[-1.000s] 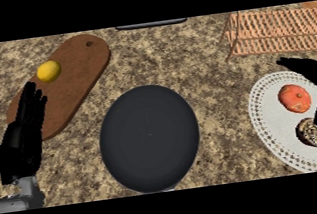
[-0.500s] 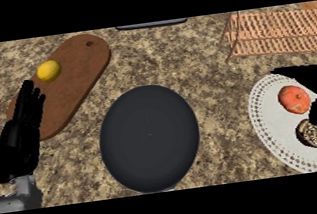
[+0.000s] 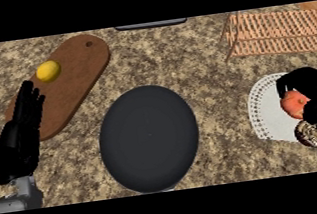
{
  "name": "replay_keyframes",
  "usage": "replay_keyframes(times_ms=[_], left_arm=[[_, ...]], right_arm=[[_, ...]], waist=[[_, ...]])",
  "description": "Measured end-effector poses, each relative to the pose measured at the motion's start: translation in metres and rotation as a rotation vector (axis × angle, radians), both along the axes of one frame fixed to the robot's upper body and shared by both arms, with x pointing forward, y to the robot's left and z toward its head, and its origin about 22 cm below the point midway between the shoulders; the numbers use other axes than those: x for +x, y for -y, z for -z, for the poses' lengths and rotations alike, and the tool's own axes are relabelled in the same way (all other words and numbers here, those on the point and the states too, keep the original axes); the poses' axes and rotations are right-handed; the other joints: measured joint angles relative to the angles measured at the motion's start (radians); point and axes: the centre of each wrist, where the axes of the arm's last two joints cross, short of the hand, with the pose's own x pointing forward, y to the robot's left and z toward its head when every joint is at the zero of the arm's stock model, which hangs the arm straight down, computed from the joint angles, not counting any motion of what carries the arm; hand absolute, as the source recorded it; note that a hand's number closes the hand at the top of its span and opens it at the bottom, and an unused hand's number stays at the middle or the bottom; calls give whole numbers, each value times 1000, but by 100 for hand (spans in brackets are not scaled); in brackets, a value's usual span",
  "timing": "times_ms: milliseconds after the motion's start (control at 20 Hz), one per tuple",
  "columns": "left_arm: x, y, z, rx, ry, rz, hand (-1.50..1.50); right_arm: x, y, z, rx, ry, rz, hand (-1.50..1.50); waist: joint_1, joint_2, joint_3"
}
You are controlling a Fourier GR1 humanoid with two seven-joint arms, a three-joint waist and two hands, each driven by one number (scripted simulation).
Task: Pick the squash from the placemat and place it in the tiered shelf
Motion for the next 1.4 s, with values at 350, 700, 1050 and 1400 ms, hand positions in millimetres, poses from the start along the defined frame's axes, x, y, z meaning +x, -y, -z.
replay_keyframes(times_ms=[350,700,1050,1400], left_arm=[[-4,-10,7,-3,-8,-15,0],[-5,-8,11,3,-18,-24,0],[-13,-13,8,3,-22,-39,0],[-5,-18,4,3,-13,-29,0]], right_arm=[[-10,-28,8,-46,24,237,150],[-17,-69,-8,165,46,308,150],[-25,-100,-84,472,234,384,150],[-60,-91,-170,574,468,543,150]], waist=[[-28,-8,-11],[-37,-9,1],[-42,-12,10],[-33,-4,12]])
